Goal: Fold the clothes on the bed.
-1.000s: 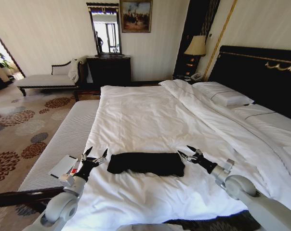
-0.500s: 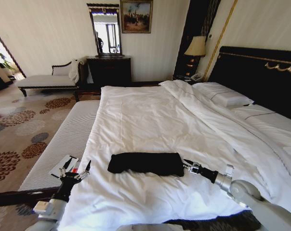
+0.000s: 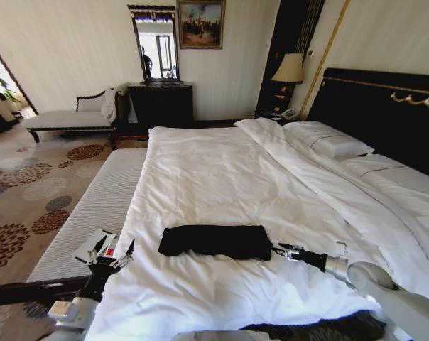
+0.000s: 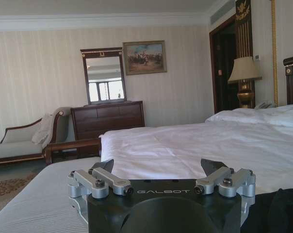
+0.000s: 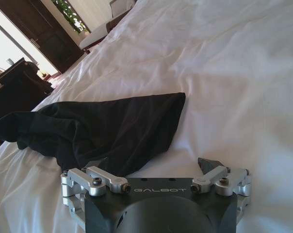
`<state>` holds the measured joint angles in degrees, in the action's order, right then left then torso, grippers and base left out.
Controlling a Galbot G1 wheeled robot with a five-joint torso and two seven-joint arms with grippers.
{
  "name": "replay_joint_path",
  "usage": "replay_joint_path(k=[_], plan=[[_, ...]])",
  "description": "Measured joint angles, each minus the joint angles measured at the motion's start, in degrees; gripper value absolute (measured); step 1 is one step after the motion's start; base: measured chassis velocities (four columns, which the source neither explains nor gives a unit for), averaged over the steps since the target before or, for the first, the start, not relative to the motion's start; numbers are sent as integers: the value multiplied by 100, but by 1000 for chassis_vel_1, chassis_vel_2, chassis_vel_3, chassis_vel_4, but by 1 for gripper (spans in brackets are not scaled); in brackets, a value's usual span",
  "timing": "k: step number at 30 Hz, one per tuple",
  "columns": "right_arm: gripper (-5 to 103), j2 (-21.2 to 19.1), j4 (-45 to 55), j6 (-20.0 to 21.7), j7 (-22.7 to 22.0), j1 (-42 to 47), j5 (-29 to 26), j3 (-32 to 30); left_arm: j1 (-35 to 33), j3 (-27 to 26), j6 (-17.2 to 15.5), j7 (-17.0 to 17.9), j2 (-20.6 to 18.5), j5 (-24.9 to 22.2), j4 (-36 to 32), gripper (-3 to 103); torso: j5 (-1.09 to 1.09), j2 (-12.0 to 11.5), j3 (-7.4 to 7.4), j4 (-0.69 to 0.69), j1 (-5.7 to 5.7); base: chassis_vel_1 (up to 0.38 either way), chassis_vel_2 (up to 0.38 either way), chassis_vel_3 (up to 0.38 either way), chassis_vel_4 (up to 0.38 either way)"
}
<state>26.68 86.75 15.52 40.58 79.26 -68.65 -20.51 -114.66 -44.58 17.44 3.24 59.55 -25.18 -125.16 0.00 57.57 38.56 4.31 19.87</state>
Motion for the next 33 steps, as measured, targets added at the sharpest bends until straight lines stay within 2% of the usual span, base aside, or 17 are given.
replay_joint_path(k=[10, 18, 29, 30, 33], plan=[[100, -159, -70, 219, -117, -473, -321, 494, 9, 8, -10, 0, -5, -10, 0, 100, -1, 0, 0, 0, 0, 0, 0, 0, 0], [100, -33, -354, 320, -272, -1548, -543, 1511, 13, 12, -16, 1, -8, -15, 2, 100, -1, 0, 0, -1, 0, 0, 0, 0, 0], [100, -41, -321, 384, -280, -2002, -496, 2115, 13, 16, -20, 2, -10, -17, 5, 100, -1, 0, 0, 1, 0, 0, 0, 0, 0], [103, -35, -316, 386, -280, -2063, -482, 2194, 13, 16, -20, 2, -10, -17, 5, 100, -1, 0, 0, 1, 0, 0, 0, 0, 0], [97, -18, -314, 388, -275, -2162, -470, 2312, 13, 16, -21, 2, -10, -17, 5, 100, -1, 0, 0, 1, 0, 0, 0, 0, 0]])
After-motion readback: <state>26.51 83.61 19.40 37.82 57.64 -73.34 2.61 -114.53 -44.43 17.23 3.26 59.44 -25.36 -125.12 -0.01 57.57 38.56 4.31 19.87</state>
